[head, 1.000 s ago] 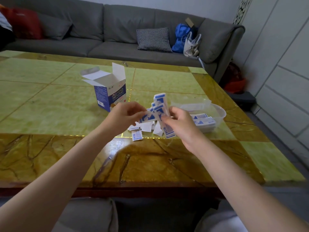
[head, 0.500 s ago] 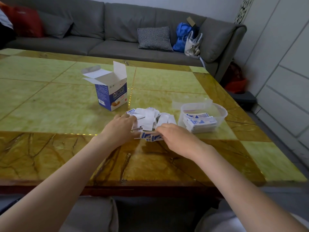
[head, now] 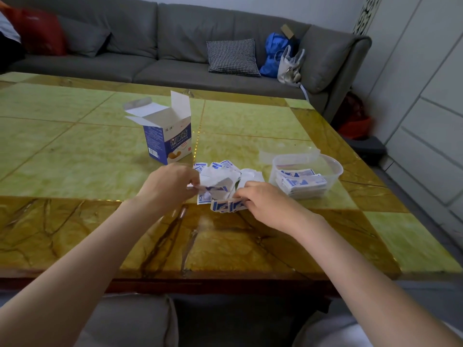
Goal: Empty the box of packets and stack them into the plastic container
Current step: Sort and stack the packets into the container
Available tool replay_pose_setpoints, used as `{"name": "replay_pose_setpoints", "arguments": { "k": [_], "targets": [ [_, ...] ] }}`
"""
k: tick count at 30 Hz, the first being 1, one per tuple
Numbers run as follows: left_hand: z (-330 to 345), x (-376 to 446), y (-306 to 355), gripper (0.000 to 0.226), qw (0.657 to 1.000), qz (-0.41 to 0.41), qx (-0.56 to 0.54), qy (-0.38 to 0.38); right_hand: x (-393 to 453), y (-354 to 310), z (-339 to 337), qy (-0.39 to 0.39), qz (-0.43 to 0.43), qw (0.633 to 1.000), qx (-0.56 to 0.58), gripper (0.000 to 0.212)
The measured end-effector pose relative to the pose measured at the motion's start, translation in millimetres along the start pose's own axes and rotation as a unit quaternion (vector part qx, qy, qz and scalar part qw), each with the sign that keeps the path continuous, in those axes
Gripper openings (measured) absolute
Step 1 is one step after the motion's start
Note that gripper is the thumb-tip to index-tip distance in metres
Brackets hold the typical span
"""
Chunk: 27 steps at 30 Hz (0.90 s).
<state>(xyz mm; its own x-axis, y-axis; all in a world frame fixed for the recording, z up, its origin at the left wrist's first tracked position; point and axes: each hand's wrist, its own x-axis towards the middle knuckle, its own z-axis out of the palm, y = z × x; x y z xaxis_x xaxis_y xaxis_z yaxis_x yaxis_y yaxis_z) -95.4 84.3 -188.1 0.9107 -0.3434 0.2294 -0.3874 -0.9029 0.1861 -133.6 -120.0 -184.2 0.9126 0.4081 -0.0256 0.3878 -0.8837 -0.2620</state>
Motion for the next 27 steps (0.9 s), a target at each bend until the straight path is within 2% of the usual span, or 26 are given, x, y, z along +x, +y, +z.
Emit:
{"name": "replay_pose_setpoints", "arguments": {
  "k": [5,8,10,11,13,14,15,16,17,18,19,20,21,23,24,25,27],
  "targets": [
    [3.5,-3.4,-0.4,0.016,0.996,0.032,-0.078,-0.039,-0.8,-3.7,-5.9,-0.005,-0.005,1.000,0.017,0.033],
    [2.4,-3.0,-1.0,0.016,0.986,-0.019,-0.155,-0.057,-2.4,-6.4,-11.0,-0.009,0.001,0.998,0.062,0.025],
    [-0.1,-1.3,-0.3,0.019,0.960,-0.069,-0.264,-0.056,-2.8,-10.2,-13.2,0.021,0.036,0.982,0.183,0.015],
    [-1.8,-0.2,1.6,0.019,0.943,-0.087,-0.318,-0.054,-3.7,-13.1,-14.8,0.040,0.068,0.952,0.296,0.013],
    [-3.4,0.0,7.6,0.017,0.913,-0.113,-0.387,-0.059,-2.8,-17.3,-15.8,0.054,0.120,0.830,0.542,0.015],
    [-3.0,-0.2,11.3,0.015,0.905,-0.117,-0.404,-0.064,-2.1,-19.0,-15.8,0.050,0.128,0.766,0.628,0.017],
    [-2.7,-0.3,15.7,0.014,0.902,-0.112,-0.411,-0.070,-1.5,-20.8,-15.3,0.043,0.127,0.723,0.678,0.018],
    [-2.3,-0.1,20.2,0.013,0.904,-0.099,-0.410,-0.075,-1.0,-22.7,-13.9,0.036,0.123,0.699,0.703,0.018],
    [-2.3,0.2,24.1,0.013,0.908,-0.080,-0.403,-0.081,-0.2,-24.8,-12.9,0.035,0.116,0.694,0.710,0.019],
    [-2.8,0.5,27.7,0.012,0.914,-0.056,-0.393,-0.086,0.9,-26.7,-12.3,0.043,0.111,0.700,0.704,0.019],
    [-3.6,0.9,30.1,0.012,0.919,-0.036,-0.382,-0.091,2.2,-28.1,-12.6,0.065,0.106,0.722,0.681,0.018],
    [-4.8,1.3,30.5,0.013,0.924,-0.022,-0.370,-0.092,3.3,-28.4,-14.1,0.098,0.105,0.759,0.635,0.017],
    [-5.7,2.3,29.0,0.014,0.929,-0.017,-0.358,-0.089,3.0,-27.6,-17.0,0.137,0.099,0.815,0.554,0.015],
    [-7.0,3.5,22.3,0.019,0.940,-0.026,-0.334,-0.068,1.4,-20.3,-22.4,0.203,0.053,0.939,0.274,0.018],
    [-7.3,4.0,18.9,0.023,0.942,-0.034,-0.330,-0.059,0.3,-15.3,-23.0,0.202,0.024,0.970,0.135,0.023],
    [-7.2,3.9,16.6,0.030,0.940,-0.043,-0.332,-0.061,-1.5,-10.9,-21.6,0.184,0.008,0.982,0.043,0.029],
    [-7.2,2.0,17.8,0.043,0.939,-0.049,-0.325,-0.102,-4.9,-7.4,-12.7,0.125,-0.002,0.991,-0.038,0.035]
  ]
}}
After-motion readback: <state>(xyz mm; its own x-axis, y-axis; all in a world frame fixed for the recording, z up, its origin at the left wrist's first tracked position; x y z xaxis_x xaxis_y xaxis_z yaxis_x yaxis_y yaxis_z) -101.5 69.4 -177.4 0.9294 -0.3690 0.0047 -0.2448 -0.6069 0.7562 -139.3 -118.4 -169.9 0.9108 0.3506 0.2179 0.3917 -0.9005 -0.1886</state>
